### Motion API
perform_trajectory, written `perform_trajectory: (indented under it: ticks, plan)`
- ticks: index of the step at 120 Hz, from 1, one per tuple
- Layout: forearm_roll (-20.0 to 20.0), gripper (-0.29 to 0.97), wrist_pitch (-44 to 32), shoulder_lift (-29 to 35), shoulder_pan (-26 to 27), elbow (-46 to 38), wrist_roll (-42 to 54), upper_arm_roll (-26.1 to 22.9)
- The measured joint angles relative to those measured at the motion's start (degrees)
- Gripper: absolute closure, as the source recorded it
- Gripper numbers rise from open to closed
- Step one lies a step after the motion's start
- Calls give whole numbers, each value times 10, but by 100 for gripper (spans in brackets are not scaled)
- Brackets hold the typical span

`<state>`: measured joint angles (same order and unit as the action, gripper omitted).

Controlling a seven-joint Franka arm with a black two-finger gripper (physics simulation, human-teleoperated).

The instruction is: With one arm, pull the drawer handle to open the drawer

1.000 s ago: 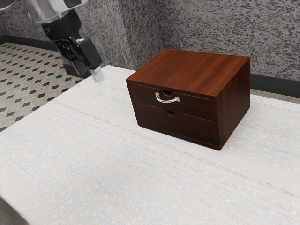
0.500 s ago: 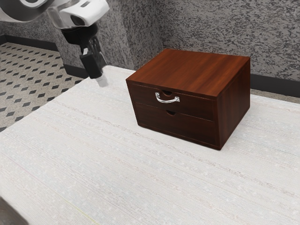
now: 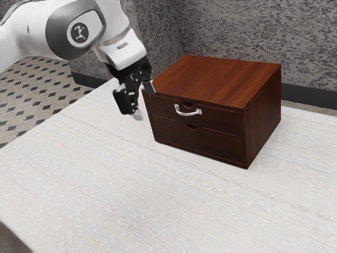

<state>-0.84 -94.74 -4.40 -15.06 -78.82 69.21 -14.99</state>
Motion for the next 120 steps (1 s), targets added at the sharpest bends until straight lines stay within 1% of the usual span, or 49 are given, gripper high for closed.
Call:
perform_trajectory:
  ticks: [11,25,38,56,82,114,120]
  plan:
    - [-7,0,-34,-17,19,-6,23,8]
    - [-7,0,-65,-31,29,-6,54,9]
    - [12,0,-81,-35,27,-10,79,9]
    - [27,0,-92,-32,28,-55,102,20]
    - [31,0,-140,-36,27,-65,124,22]
    - [28,0,-189,-59,29,-60,142,22]
    - [28,0,-193,-61,38,-59,144,31]
